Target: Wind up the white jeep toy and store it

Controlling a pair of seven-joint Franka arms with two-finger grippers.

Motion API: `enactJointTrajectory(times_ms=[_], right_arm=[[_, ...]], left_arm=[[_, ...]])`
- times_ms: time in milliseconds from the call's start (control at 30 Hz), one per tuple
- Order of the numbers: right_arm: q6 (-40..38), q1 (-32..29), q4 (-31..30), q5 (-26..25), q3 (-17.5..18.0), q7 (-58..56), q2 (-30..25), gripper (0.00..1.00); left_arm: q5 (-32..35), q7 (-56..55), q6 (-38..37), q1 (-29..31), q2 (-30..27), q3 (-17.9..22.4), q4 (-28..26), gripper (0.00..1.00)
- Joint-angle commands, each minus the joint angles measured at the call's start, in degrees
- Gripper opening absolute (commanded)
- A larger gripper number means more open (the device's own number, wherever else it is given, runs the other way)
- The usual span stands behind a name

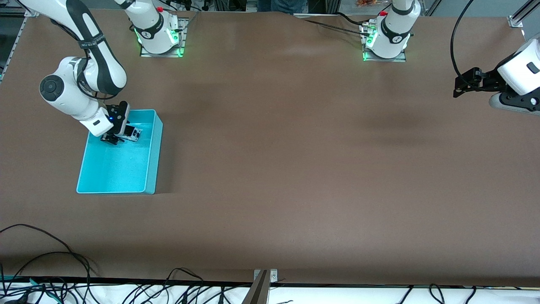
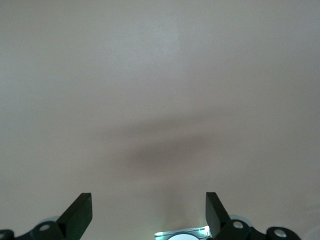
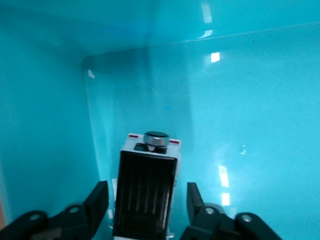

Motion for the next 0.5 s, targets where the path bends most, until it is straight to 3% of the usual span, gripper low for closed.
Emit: enactJointTrajectory(times_ms=[0,200,467], right_arm=[[-4.4,-0.4,2.7,0.6,0.1,0.7,-2.3,1.0],[-14.9,-0.3,11.1,4.6,0.0,5.4,-3.1,1.0],[-29.6,-0.3,24.5,4.9,0.3,20.4,-3.6,1.0]], left_arm=[[0.2,1.1,-1.4,0.1,0.9,0.0,1.8,1.0],[0.1,1.1,-1.4,0.1,0.9,0.0,1.8,1.0],[0.1,1.1,-1.4,0.0,1.0,-0.1,1.8,1.0]])
